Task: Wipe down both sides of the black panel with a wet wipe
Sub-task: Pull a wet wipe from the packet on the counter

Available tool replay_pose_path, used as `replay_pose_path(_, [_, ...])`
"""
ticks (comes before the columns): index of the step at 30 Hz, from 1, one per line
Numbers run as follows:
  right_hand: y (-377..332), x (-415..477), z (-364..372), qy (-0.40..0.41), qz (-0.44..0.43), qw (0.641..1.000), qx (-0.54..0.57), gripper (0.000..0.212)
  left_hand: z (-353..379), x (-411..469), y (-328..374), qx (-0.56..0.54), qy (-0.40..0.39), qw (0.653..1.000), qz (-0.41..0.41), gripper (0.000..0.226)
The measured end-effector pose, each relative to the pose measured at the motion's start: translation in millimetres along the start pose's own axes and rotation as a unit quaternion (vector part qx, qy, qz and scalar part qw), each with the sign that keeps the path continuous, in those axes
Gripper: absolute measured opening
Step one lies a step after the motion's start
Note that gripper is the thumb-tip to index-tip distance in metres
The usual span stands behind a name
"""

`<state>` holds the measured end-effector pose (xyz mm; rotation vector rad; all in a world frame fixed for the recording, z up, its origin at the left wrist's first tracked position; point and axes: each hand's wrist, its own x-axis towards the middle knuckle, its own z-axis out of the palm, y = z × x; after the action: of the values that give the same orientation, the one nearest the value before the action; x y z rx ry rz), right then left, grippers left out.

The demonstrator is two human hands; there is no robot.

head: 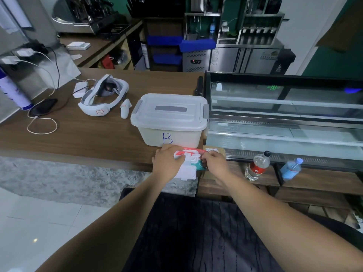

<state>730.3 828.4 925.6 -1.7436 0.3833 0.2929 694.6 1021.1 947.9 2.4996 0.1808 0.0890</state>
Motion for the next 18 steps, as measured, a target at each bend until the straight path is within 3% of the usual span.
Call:
replay_pose_path(8, [2,5,-2,0.011,-0.032,0.994,-0.105,0.027,25,12,7,0.035,0.050,0.998,0.031,0.006])
replay_pose_path(13, [7,7,-1,0.018,-0.051,0.992,-0.117,0.029,24,15,9,-0.006,0.033,0.998,0.050,0.012])
replay_pose_path(18, [6,7,0,0.019,-0.049,0.990,-0.134,0.027,16,14,4,-0.049,0.019,0.999,0.011,0.012])
